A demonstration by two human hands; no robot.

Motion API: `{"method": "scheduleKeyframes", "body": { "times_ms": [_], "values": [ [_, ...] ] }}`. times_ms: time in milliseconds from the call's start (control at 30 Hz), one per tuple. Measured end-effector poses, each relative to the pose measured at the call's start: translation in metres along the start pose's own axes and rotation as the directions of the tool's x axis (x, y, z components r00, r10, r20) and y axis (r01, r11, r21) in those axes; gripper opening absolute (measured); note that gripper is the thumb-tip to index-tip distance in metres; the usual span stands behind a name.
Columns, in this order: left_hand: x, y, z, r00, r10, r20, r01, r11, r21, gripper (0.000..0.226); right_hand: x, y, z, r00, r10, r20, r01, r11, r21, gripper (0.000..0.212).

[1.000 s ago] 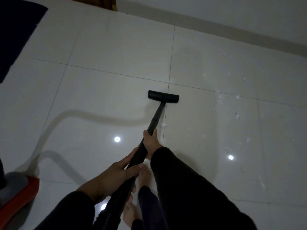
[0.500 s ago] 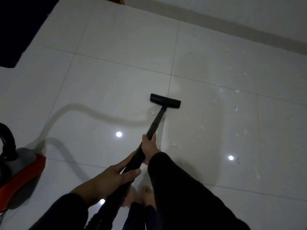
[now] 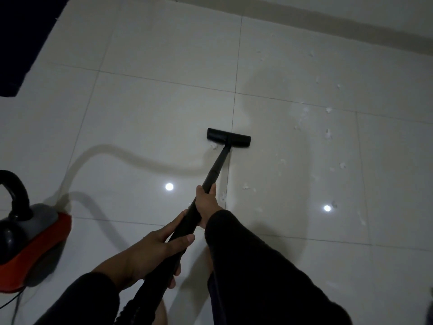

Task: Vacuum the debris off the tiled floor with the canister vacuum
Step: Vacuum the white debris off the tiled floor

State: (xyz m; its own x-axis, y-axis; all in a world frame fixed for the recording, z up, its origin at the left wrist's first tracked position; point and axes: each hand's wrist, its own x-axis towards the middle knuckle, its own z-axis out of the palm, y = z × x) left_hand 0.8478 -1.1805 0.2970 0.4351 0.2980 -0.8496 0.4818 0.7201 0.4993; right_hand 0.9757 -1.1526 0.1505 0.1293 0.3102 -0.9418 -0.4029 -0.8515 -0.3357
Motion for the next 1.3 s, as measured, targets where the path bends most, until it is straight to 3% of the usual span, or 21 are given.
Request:
{"method": "scheduleKeyframes", "body": {
  "times_ms": [200,700,833,1100,1300],
  "values": [
    [-0.021,-0.045,-0.01,1.0,-0.008,0.007,0.008,1.0,0.019,0.051,-0.012,0.046,0.018,1.0,0.014,-0.014,-0.013,1.0,0.019,0.07],
    [-0.058,-0.127,-0.034,0.998,0.026,0.058,-0.03,0.997,0.075,0.052,-0.04,0.13,0.054,0.997,0.016,-0.074,-0.014,0.999,0.034,0.07],
    [-0.069,-0.151,-0.04,0.998,0.021,0.061,-0.029,0.99,0.138,0.061,-0.057,0.152,0.061,0.995,0.003,-0.097,0.007,0.995,0.097,0.065],
    [-0.113,-0.185,-0.051,0.989,-0.072,0.127,0.047,0.98,0.196,0.057,-0.101,0.199,0.08,0.994,0.016,-0.104,0.004,0.981,0.192,0.066],
    [-0.128,-0.21,-0.054,0.98,-0.125,0.158,0.081,0.963,0.258,0.067,-0.122,0.233,0.093,0.993,0.066,-0.1,-0.045,0.978,0.203,0.066]
  ]
}}
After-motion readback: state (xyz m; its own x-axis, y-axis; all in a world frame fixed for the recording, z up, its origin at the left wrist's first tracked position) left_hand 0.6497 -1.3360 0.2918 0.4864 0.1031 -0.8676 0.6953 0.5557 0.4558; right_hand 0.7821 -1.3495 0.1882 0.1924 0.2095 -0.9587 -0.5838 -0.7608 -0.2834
